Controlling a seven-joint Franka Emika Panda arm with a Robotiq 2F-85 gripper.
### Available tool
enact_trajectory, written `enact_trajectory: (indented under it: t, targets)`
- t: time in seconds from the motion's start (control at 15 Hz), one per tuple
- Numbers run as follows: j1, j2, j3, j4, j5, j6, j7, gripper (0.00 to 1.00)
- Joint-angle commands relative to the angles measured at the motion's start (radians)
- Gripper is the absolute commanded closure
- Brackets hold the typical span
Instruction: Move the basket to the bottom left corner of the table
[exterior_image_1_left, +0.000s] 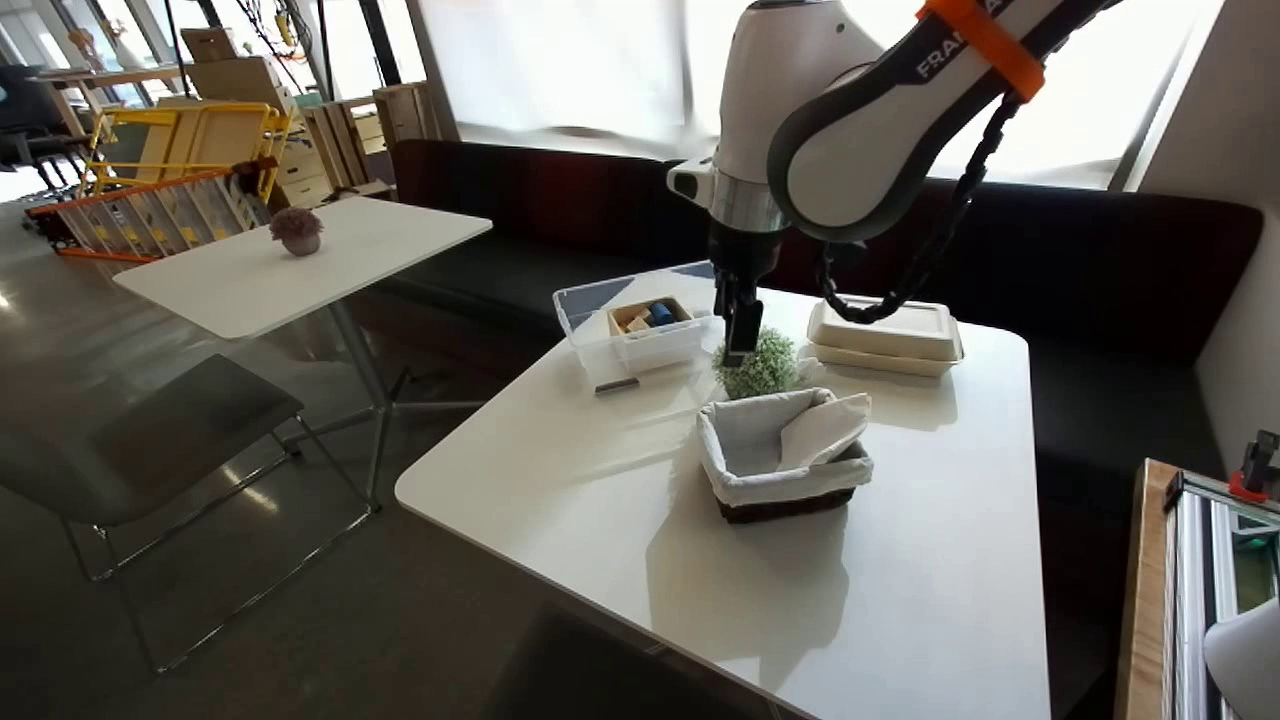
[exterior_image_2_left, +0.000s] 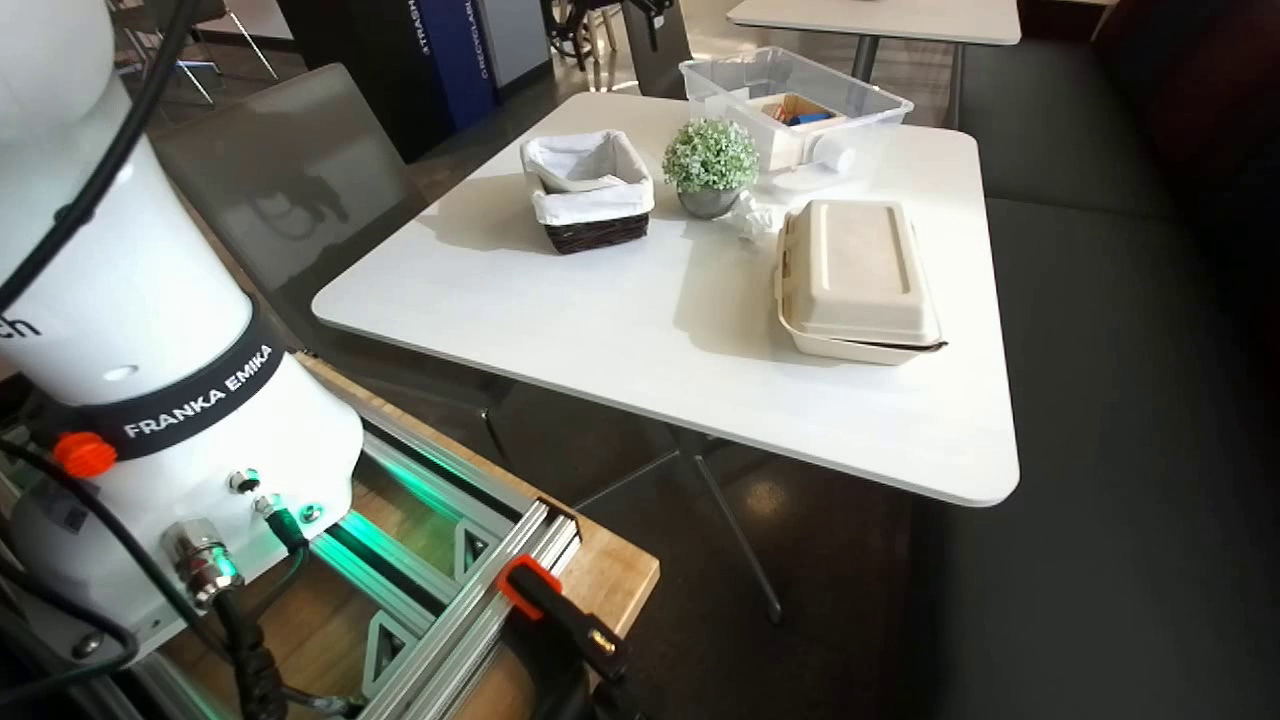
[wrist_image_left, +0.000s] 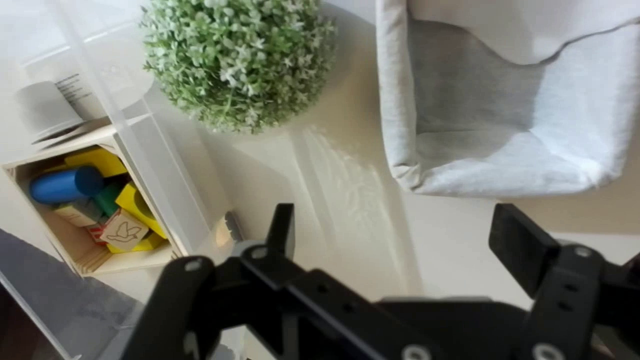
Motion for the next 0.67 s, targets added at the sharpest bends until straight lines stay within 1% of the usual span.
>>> enact_trajectory:
  t: [0.0,0.13,0.27,0.4,0.47,0.53,0.6]
  targets:
    - [-0.031,0.098,0.0,0.058,-0.037,0.008,0.008,0.0]
    - [-0.044,0.136,-0.003,0.061,-0.06,0.003,0.019,0.0]
    - [-0.055,0.167,0.002,0.064,-0.054,-0.002,0.012,0.0]
    - [-0.071,0.194,0.021,0.071,-0.008,-0.017,-0.019,0.0]
    - [-0.09,0.202,0.053,0.079,0.069,-0.051,-0.066,0.0]
    - [-0.075,0.169,0.025,0.049,-0.008,-0.009,-0.007,0.0]
    - [-0.081,0.18,0.036,0.053,0.018,-0.015,-0.024,0.0]
